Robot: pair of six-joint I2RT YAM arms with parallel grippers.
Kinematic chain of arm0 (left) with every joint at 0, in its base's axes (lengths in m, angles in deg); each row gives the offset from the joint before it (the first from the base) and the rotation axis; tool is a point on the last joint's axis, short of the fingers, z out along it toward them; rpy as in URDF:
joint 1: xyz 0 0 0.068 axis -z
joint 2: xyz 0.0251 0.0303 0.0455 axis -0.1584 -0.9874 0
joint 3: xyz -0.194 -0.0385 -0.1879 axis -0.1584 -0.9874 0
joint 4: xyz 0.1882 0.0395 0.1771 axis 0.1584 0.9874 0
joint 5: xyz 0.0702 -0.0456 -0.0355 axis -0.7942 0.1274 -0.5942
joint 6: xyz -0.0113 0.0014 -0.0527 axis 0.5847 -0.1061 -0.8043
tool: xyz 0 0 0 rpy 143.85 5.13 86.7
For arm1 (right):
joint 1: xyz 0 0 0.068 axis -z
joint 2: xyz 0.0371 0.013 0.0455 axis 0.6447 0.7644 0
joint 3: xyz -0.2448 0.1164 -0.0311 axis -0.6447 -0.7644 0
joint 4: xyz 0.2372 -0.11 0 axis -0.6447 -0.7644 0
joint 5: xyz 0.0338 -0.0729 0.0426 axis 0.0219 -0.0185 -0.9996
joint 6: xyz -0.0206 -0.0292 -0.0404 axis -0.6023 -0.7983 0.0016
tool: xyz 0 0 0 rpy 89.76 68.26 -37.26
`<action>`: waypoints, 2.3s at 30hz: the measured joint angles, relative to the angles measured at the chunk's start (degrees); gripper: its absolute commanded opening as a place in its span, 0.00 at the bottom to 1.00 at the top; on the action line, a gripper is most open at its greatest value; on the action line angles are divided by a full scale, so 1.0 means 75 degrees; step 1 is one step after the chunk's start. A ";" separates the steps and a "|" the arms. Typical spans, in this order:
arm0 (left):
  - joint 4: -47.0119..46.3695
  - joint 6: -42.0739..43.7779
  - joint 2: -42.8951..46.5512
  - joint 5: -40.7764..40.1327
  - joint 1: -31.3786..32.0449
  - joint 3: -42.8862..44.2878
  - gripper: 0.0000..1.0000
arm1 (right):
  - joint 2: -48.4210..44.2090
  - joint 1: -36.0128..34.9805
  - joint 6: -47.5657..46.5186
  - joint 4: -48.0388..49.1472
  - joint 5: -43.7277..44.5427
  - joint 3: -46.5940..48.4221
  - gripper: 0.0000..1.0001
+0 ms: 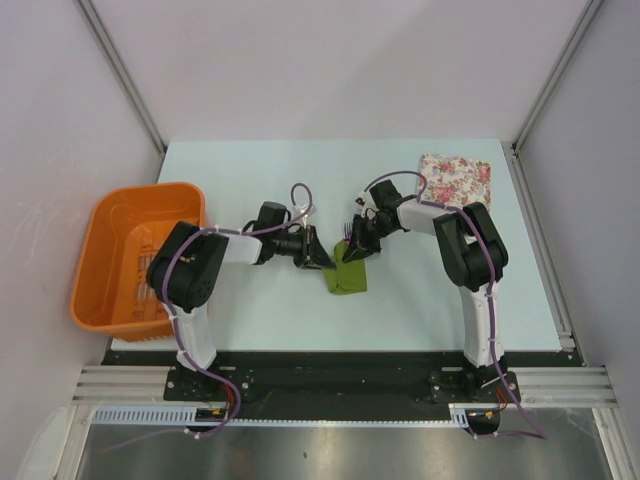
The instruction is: Place the utensils on the paper napkin and roll it up
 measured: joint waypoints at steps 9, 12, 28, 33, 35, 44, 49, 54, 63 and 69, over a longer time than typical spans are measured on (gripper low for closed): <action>-0.0146 -0.0379 -0.0239 -0.0463 0.0632 0.0364 0.19 | 0.0015 0.0000 0.0000 -0.0026 0.0000 0.0017 0.08; 0.0032 -0.0361 -0.0463 -0.0717 0.0731 0.0542 0.19 | 0.0015 0.0000 0.0015 -0.0026 0.0000 0.0020 0.07; 0.2751 0.1399 -0.1052 -0.1865 0.0898 0.2078 0.03 | 0.0017 0.0026 0.0117 -0.0029 -0.0006 0.0017 0.08; 0.2862 0.1600 -0.1052 -0.1737 0.0851 0.2148 0.00 | 0.0073 0.0038 0.0125 -0.0044 -0.0099 0.0058 0.08; 0.2471 0.1457 -0.1026 -0.1547 0.0799 0.1947 0.00 | 0.0117 0.0047 0.0134 -0.0085 -0.0140 0.0119 0.07; 0.0187 -0.0187 -0.0752 -0.0822 0.0883 0.1035 0.00 | 0.0207 0.0099 0.0152 -0.0090 -0.0321 0.0154 0.06; -0.0437 -0.0659 -0.0775 -0.0842 0.1064 0.1035 0.00 | 0.0216 0.0111 0.0175 -0.0087 -0.0347 0.0157 0.05; -0.0466 -0.0699 -0.1040 -0.1011 0.1075 0.1037 0.00 | 0.0216 0.0111 0.0178 -0.0085 -0.0350 0.0157 0.06; 0.0070 -0.0254 -0.1268 -0.1084 0.0968 0.1198 0.00 | 0.0189 0.0111 0.0175 -0.0073 -0.0399 0.0166 0.14; 0.0221 -0.0041 -0.1268 -0.1046 0.0944 0.1256 0.00 | 0.0184 0.0251 0.0207 0.0023 -0.0460 0.0289 0.18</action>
